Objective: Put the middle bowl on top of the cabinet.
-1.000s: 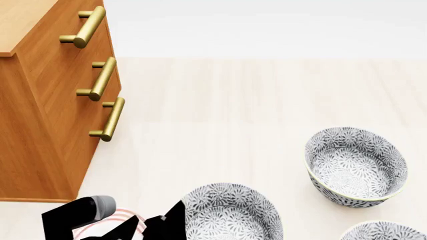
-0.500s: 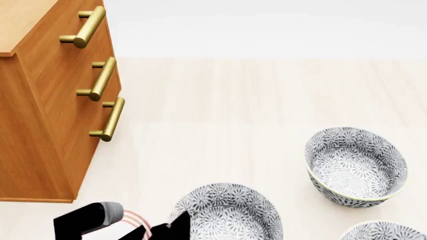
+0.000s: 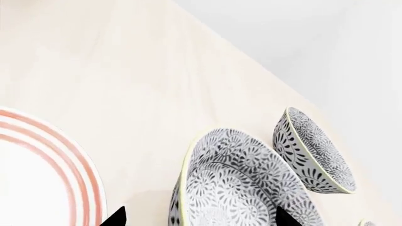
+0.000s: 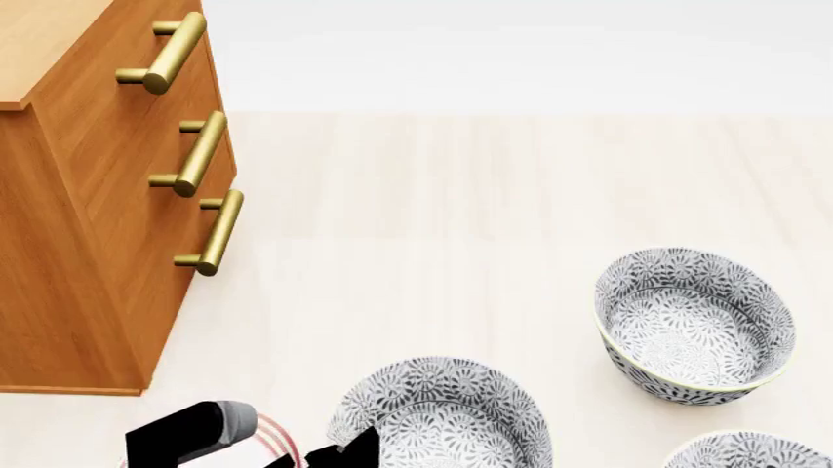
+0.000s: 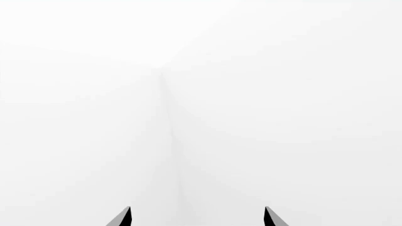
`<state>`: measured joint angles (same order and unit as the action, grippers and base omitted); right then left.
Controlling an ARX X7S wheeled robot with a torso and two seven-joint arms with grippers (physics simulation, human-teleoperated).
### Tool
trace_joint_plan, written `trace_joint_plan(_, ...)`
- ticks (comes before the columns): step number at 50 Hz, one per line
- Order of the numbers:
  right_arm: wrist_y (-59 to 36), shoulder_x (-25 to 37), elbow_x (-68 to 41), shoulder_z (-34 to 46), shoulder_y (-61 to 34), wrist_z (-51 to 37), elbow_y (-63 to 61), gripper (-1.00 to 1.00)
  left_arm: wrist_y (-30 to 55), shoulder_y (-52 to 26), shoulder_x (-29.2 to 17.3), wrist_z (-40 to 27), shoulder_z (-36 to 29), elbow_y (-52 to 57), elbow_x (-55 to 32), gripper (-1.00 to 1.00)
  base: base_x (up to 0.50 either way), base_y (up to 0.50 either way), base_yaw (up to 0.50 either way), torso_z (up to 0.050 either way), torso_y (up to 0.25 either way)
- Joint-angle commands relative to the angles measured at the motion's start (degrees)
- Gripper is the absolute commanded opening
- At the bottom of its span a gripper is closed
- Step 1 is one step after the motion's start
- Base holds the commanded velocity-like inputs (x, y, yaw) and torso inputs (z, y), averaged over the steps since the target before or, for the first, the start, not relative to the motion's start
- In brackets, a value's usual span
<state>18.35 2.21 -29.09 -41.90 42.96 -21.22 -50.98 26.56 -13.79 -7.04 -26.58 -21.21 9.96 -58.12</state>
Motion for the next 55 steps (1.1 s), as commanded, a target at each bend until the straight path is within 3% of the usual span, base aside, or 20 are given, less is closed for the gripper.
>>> trace_joint_plan(1, 0.6, -0.9, 1.4, -1.4, 0.8, 1.9, -0.4, 1.00, -0.7, 0.7, 0.9, 2.1, 0.7, -0.6, -0.3, 1.00, 0.00, 0.00, 0.00, 0.000, 0.000)
trace_joint_plan(49, 1.4, -1.5, 1.6, -1.6, 1.4, 2.2, -0.9, 1.00, -2.0, -0.6, 0.4, 6.0, -2.5, -6.4, -3.9, 1.00, 0.00, 0.00, 0.00, 0.000, 0.000)
trace_joint_plan(50, 1.4, -1.5, 1.6, -1.5, 1.4, 2.1, -0.9, 1.00, -2.1, -0.6, 0.4, 6.0, -2.5, -6.3, -3.9, -1.00, 0.00, 0.00, 0.00, 0.000, 0.000)
trace_joint_plan(55, 1.1, -1.2, 1.8, -1.4, 1.1, 1.9, -1.0, 1.00, -3.9, -0.3, 0.1, 6.1, -3.1, -5.3, -1.9, -1.00, 0.00, 0.00, 0.00, 0.000, 0.000)
